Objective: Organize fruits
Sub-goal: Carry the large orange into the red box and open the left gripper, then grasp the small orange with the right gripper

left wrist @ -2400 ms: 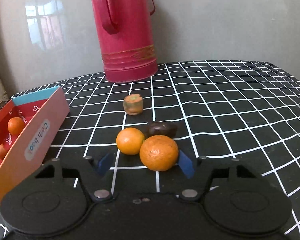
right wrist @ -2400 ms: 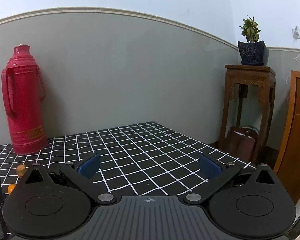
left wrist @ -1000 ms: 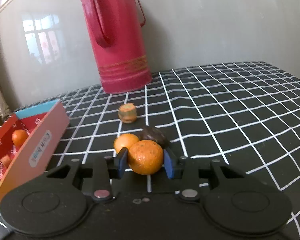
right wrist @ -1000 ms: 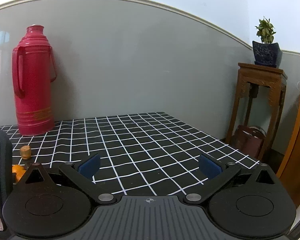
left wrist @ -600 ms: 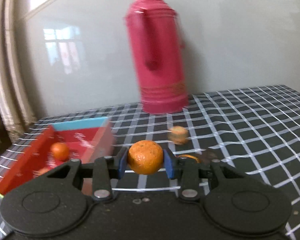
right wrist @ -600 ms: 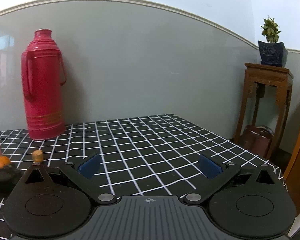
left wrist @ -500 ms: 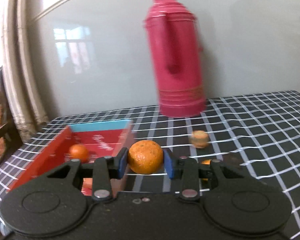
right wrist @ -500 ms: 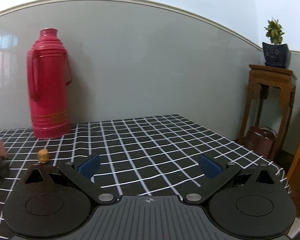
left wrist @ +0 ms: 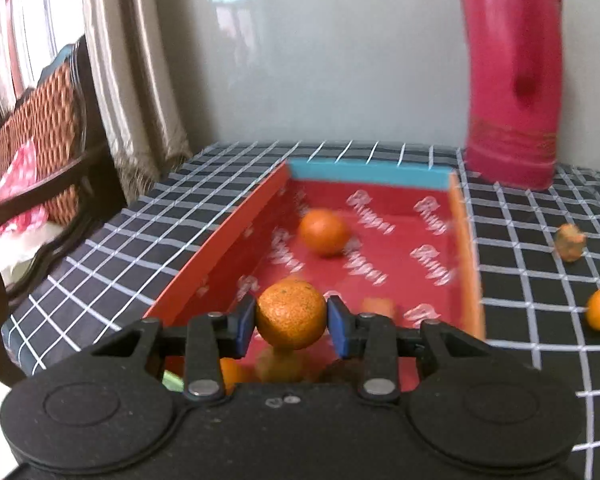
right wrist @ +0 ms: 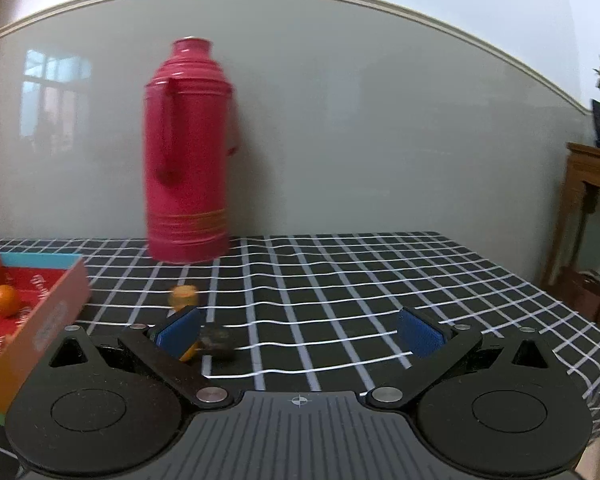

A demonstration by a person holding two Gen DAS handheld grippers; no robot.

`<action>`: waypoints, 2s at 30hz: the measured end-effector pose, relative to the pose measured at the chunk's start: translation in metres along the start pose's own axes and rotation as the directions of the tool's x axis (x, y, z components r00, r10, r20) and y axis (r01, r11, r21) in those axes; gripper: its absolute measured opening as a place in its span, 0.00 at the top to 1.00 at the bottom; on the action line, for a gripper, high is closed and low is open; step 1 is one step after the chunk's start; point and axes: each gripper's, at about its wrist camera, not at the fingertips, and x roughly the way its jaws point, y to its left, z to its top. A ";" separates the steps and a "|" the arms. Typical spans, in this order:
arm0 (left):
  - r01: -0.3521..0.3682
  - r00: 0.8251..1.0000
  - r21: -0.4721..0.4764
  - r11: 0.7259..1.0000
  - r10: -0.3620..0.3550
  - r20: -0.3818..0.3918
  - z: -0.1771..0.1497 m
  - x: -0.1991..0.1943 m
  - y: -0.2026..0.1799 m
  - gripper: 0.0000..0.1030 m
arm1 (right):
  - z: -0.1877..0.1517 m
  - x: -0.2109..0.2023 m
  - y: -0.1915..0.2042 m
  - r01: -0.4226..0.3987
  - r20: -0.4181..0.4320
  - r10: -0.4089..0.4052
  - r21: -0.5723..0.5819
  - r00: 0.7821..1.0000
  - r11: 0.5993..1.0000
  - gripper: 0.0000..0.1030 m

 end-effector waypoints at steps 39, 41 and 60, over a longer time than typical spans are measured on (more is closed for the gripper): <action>0.031 0.990 -0.090 0.995 -0.019 0.137 0.011 -0.026 0.079 0.15 | -0.013 0.092 0.060 -0.215 -0.250 0.242 0.131 0.937 0.968 0.55; 0.031 0.990 -0.087 0.996 -0.019 0.139 0.011 -0.026 0.078 0.14 | -0.014 0.097 0.059 -0.205 -0.257 0.236 0.144 0.937 0.968 0.55; -0.119 0.984 -0.216 0.969 0.144 0.101 0.013 -0.015 0.116 0.11 | -0.005 0.096 0.062 -0.284 -0.193 0.309 0.147 0.931 0.947 0.69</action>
